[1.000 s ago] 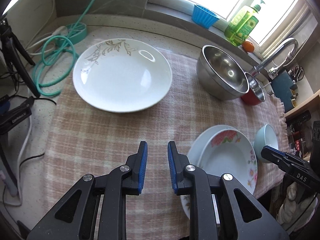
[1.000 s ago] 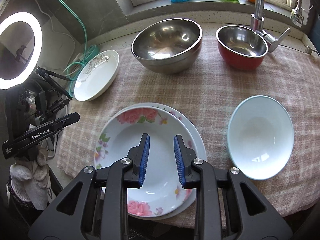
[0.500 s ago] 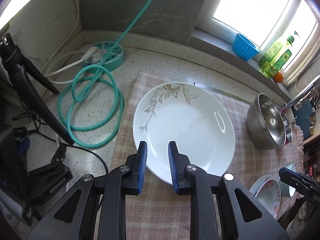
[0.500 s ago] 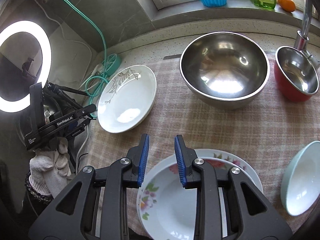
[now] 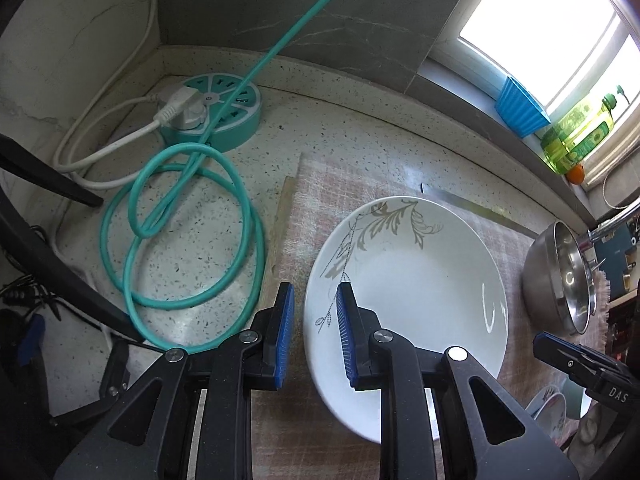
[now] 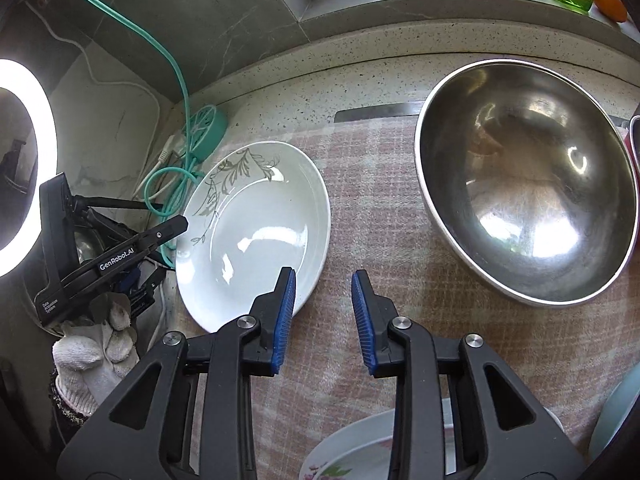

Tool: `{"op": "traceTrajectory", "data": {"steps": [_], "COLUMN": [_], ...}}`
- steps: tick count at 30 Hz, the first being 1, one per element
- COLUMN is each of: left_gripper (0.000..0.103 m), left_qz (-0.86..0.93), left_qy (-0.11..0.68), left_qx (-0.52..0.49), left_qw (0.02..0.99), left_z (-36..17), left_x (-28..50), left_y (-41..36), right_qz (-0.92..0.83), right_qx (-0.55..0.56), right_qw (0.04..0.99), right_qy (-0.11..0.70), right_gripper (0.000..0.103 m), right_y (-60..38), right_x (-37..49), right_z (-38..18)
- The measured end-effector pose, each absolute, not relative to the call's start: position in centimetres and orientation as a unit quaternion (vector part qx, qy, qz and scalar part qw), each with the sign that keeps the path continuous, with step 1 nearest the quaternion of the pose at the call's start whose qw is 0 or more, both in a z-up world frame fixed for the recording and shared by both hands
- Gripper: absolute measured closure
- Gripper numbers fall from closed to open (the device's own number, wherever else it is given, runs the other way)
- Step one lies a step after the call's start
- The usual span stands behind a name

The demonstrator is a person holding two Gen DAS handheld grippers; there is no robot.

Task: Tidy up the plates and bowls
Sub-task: 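Move the right gripper to the white leaf-pattern plate and grasp its rim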

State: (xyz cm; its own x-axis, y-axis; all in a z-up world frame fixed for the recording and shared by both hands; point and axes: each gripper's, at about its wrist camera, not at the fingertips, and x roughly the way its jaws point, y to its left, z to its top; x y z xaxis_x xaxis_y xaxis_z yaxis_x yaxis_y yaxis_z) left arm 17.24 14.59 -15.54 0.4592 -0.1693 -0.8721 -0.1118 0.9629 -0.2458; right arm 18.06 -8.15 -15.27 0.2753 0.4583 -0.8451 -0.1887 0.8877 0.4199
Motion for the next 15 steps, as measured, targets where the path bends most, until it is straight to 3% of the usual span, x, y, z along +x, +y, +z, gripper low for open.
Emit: {"op": "traceTrajectory", "data": {"steps": [10, 13, 15], "left_gripper": [0.083, 0.083, 0.088], "left_qz": [-0.025, -0.027, -0.029], "left_qy": [0.531, 0.532, 0.533], "left_qx": [-0.136, -0.136, -0.135], "left_qw": [0.836, 0.835, 0.835], "left_z": [-16.6, -16.8, -17.0], "left_x": [17.9, 18.1, 18.3], "left_y": [14.7, 14.7, 14.7], "right_qz": [0.2, 0.202, 0.206], "right_qx": [0.105, 0.11, 0.109], "right_qw": [0.779, 0.773, 0.771], "right_qy": [0.585, 0.591, 0.592], "right_gripper": [0.074, 0.086, 0.089], "right_y": [-6.7, -6.5, -6.3], "right_x": [19.8, 20.1, 20.3], "right_z": [-17.5, -18.1, -18.3]}}
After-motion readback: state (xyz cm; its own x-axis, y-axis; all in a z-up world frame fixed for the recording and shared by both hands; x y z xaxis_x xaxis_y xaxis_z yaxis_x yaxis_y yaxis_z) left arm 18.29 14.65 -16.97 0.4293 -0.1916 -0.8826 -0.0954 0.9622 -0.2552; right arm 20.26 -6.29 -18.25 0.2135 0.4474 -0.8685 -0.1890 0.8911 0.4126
